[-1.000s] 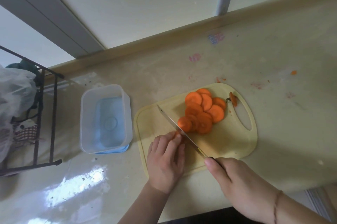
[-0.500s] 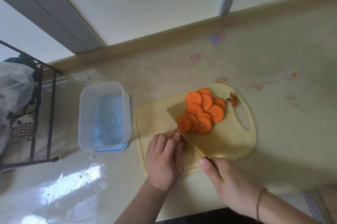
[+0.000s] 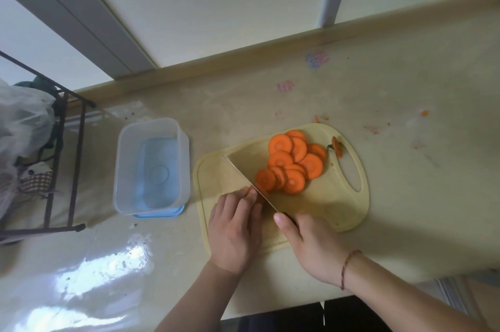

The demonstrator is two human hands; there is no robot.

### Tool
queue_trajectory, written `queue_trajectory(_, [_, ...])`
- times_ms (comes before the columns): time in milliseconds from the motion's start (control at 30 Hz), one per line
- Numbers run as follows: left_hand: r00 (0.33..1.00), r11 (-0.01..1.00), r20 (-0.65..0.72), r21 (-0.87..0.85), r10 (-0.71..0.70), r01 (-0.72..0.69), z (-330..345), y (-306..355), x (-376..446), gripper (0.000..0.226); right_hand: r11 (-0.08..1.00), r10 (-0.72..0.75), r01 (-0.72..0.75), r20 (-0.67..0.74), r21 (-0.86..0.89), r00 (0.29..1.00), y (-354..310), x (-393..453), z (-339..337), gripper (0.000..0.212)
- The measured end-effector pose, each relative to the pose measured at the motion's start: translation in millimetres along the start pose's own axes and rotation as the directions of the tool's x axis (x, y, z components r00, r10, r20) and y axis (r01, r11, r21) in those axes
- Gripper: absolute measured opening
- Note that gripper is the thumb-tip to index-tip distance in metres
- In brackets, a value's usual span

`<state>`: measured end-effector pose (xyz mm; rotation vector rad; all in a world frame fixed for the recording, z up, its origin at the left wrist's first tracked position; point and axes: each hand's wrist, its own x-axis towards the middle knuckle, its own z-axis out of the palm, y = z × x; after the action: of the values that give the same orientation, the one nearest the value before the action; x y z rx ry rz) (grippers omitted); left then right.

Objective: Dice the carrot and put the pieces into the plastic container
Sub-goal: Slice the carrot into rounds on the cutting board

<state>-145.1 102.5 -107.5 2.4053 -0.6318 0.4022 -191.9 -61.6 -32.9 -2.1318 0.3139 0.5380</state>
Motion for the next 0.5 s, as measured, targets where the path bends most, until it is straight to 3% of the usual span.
queue_trajectory(267, [0.998, 0.999, 0.061, -0.038, 0.006, -0.003, -3.4, -3.9, 3.4, 0.026, 0.999, 0.044, -0.045, 0.015, 0.022, 0.999, -3.8, 1.4, 1.3, 0.052])
queue_trajectory(500, [0.992, 0.992, 0.023, 0.029, -0.123, 0.122, -3.1, -18.4, 33.4, 0.028, 0.997, -0.011, 0.014, -0.043, 0.072, 0.999, -25.9, 35.4, 7.3, 0.046])
